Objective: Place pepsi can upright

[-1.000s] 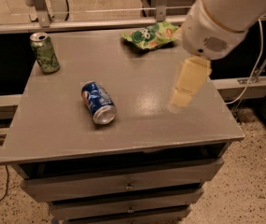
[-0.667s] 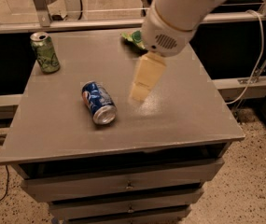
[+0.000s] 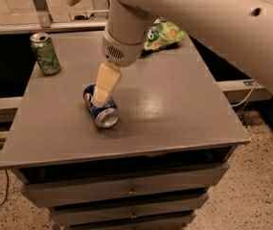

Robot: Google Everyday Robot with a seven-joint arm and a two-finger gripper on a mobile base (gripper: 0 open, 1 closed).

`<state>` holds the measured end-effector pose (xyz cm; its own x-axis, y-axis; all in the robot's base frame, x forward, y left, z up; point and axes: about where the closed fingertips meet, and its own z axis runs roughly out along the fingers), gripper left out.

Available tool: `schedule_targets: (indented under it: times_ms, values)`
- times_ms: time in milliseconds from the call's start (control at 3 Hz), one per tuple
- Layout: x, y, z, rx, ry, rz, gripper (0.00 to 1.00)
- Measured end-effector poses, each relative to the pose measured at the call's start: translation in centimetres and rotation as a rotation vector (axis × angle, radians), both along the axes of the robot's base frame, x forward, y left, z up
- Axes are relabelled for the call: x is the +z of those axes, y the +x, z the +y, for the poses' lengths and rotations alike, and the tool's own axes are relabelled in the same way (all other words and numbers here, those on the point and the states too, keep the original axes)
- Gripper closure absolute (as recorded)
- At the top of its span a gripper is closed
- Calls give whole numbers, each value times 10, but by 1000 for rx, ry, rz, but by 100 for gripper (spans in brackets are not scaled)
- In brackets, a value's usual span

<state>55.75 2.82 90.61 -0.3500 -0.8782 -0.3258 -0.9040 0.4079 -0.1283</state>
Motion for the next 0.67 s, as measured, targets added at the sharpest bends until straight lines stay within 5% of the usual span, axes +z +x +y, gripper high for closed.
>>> schedule_targets:
  times_ms: [667]
  values:
    - [-35,27,23,-269,57,180,0]
